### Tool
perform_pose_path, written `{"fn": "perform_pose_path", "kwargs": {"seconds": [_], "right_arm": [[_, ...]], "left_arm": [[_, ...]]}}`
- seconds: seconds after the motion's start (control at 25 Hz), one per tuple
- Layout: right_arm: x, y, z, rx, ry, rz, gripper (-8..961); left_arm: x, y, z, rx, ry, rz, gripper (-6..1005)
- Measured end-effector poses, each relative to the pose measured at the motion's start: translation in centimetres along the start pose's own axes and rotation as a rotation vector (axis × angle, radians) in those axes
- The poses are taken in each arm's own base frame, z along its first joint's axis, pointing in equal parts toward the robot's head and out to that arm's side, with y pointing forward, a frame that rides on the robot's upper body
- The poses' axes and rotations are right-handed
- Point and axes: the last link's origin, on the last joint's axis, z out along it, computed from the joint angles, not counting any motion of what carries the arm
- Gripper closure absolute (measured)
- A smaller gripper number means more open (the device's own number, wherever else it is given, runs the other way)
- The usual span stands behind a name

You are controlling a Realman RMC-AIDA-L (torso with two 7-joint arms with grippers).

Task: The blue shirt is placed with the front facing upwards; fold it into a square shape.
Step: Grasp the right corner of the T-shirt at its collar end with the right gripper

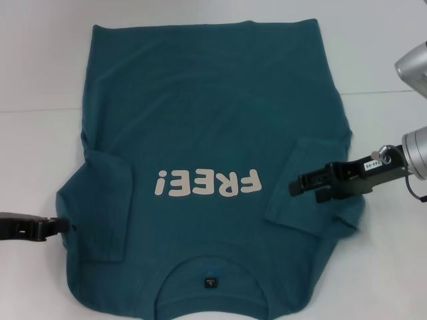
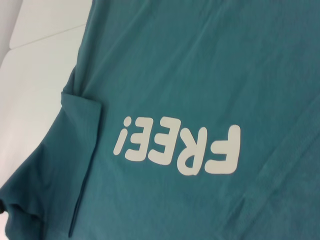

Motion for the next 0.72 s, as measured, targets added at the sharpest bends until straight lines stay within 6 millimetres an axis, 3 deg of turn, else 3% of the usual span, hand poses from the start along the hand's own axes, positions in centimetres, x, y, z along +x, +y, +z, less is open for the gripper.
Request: {"fn": "perform_pose_path", "kwargs": {"seconds": [0.32, 0.72], "right_arm": [[0.2, -0.2, -0.8, -0.012, 0.017, 0.014, 118], [5.3, -4.5, -5.3, 0.006, 0.053, 0.118, 118]], "left_arm": [[-0.2, -0.2, 0.1, -0.002, 0.000, -0.005, 997], [-0.1, -0.1, 0.2, -0.005, -0.001, 0.001, 997]]}}
